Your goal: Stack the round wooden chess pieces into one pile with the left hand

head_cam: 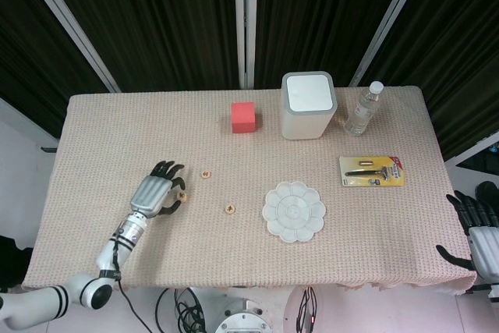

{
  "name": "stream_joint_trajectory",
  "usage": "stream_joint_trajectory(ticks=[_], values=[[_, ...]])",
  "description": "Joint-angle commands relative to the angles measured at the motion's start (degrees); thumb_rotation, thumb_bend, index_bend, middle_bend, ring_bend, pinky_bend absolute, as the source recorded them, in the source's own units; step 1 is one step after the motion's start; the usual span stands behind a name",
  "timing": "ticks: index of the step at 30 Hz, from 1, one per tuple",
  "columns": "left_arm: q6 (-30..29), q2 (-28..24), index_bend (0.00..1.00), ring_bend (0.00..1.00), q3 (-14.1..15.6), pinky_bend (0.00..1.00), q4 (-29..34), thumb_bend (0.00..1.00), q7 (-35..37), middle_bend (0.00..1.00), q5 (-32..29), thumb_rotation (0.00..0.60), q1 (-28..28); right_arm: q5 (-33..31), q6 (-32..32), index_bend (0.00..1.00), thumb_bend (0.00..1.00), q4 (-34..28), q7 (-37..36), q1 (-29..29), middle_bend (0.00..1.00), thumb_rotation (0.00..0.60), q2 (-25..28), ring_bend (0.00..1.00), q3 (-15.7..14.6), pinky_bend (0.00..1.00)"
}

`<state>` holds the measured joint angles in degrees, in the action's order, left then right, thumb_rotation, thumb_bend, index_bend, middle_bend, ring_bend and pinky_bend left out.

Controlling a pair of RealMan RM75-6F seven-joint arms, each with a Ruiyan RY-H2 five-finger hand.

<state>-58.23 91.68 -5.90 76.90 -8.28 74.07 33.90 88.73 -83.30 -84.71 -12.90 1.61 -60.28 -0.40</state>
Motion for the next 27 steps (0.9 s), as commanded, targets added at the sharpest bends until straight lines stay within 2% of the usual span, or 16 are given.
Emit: stream_joint_trajectory(ticks=[1, 9, 14, 27], values=[[-0.1, -0.1, 0.39, 0.0, 0.0, 0.0, 0.2, 0.33, -0.1, 0.09, 0.1, 0.6, 0.0, 0.0, -0.1, 0.0, 0.13, 0.0, 0.0, 0.0, 0.0, 0.6, 0.0, 0.0, 0.0, 0.0], [-3.2, -1.9, 0.38, 0.0, 0.4, 0.0, 6.2, 0.33, -1.1, 0.09, 3.5, 0.6, -0.3, -0.1, -0.2, 0.0, 0.13, 0.3, -0.4, 0.0, 0.0, 0.6, -0.1, 0.0, 0.2, 0.0], [-3.4, -0.3, 0.38, 0.0, 0.9, 0.0, 8.8, 0.32, -3.0, 0.09, 6.5, 0.6, 1.0, 0.1, -0.1, 0.0, 0.13, 0.3, -0.2, 0.0, 0.0, 0.6, -0.4, 0.0, 0.0, 0.0], [1.7, 8.3, 0.36, 0.0, 0.4, 0.0, 3.4, 0.3, -6.7, 0.09, 3.0, 0.6, 4.1, -0.1, -0.4, 0.0, 0.13, 1.2, -1.3, -0.4, 0.0, 0.6, -0.4, 0.0, -0.1, 0.0]])
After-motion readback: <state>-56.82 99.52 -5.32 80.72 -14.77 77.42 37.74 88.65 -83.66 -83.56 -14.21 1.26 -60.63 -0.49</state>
